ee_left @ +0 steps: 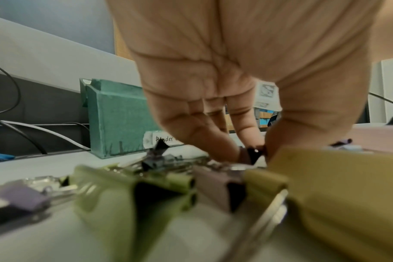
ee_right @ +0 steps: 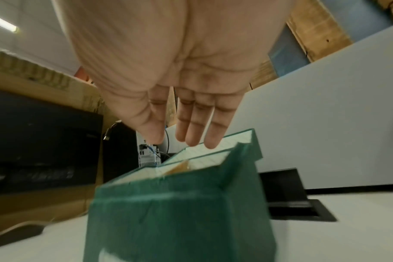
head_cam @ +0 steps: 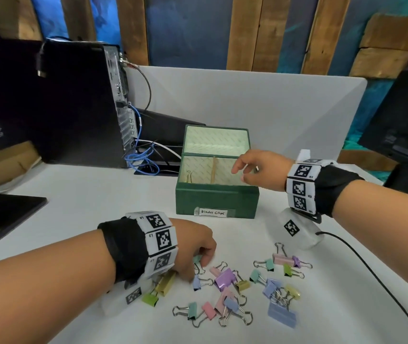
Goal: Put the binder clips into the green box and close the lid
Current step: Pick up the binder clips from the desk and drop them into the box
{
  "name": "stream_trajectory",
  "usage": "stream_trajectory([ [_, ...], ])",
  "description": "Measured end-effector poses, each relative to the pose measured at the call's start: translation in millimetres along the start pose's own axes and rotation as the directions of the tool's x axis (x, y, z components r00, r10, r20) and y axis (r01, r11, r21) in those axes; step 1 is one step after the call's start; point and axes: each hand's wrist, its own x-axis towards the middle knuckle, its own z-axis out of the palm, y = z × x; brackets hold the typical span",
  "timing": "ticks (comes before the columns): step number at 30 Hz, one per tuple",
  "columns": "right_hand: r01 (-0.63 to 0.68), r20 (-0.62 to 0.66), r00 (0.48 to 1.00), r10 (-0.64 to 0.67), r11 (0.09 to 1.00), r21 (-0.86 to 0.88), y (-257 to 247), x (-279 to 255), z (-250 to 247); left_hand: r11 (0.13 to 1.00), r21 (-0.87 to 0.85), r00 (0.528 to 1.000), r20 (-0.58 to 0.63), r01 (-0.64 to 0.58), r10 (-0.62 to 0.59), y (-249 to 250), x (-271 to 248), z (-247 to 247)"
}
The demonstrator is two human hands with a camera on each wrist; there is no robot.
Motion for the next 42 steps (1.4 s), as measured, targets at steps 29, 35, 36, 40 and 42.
stream_trajectory([
  [29, -0.070, 0.514, 0.847, 0.137, 0.987, -0.148, 58.1, -81.8, 33.2, 0.843, -0.534, 0.707, -0.574, 0.060, -0.414, -33.4, 72.8, -91.7],
  [35, -0.069, 0.501, 0.855, 0.136, 0.986, -0.151, 60.0, -81.6, 32.8, 0.836, -0.548, 0.753, -0.542, 0.021, -0.374, -31.6, 69.2, -81.8],
  [36, -0.058, 0.494, 0.860, 0.128, 0.986, -0.154, 60.2, -81.6, 33.6, 0.830, -0.558, 0.755, -0.538, 0.015, -0.376, -33.0, 63.7, -80.3],
  [40, -0.005, 0.467, 0.880, 0.088, 0.984, -0.176, 56.7, -80.0, 32.1, 0.805, -0.593, 0.807, -0.476, -0.002, -0.348, -42.4, 34.8, -74.3],
  [42, 0.001, 0.426, 0.903, 0.060, 0.990, -0.141, 52.8, -75.7, 26.2, 0.826, -0.559, 0.859, -0.387, 0.069, -0.334, -47.7, 18.7, -68.4],
])
